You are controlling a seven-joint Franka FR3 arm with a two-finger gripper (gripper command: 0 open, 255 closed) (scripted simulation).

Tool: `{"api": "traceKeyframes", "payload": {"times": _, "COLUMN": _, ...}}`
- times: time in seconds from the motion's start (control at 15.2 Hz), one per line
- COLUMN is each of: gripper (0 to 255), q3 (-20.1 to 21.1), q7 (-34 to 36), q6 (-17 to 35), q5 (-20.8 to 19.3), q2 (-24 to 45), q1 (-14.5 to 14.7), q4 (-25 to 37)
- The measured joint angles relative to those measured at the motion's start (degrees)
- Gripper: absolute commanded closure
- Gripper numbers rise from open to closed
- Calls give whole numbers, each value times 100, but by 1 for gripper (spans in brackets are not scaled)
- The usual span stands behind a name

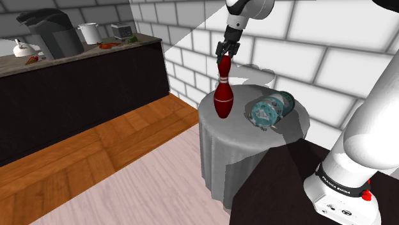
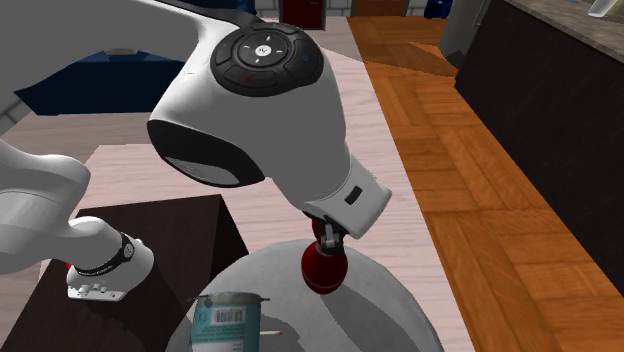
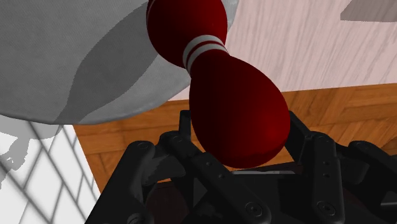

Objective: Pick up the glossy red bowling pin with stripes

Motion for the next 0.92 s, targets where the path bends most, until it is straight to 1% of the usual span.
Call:
{"api": "traceKeyframes", "payload": {"times": 0.46, "gripper": 255, "q3": -3, "q7": 136, "q6": -465, "q5": -80, "q2": -69, "q1": -4, "q4": 394}}
{"api": "traceKeyframes", "payload": {"times": 0.92, "gripper": 255, "q3": -13, "q7": 262, "q6": -1012, "q5": -126, "q2": -55, "q1": -14, "q4": 965}}
